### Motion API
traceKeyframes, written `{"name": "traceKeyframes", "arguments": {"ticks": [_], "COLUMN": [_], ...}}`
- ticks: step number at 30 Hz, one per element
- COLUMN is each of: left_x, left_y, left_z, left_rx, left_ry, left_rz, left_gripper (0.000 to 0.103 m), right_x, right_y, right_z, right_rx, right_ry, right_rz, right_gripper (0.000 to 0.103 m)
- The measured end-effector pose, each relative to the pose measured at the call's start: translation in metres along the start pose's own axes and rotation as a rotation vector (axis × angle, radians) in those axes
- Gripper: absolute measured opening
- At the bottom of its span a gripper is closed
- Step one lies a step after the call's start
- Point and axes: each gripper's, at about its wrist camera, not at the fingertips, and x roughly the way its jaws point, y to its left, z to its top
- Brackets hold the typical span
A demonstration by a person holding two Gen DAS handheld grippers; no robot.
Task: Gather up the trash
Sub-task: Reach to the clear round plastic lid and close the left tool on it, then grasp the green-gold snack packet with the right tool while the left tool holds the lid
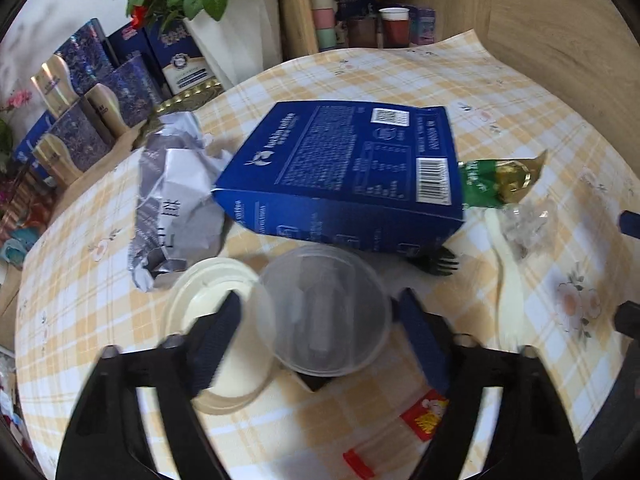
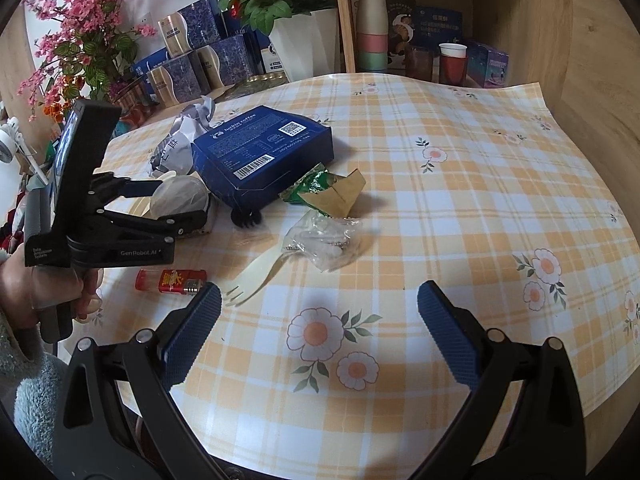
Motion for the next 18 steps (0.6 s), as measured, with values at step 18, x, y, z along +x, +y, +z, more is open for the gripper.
{"name": "traceKeyframes", "arguments": {"ticks": [18], "left_x": [-0.082], "left_y": [0.036], "left_z": [-0.023], "left_rx": [-0.165], "left_ry": [-0.154], "left_rz": [-0.064], "left_gripper": [0.062], "right_x": [0.059], "right_y": [-0.021], "right_z": [0.063], "right_rx": [-0.032], "right_ry": [0.046], "right_rz": [0.044], "right_gripper": [0.084]}}
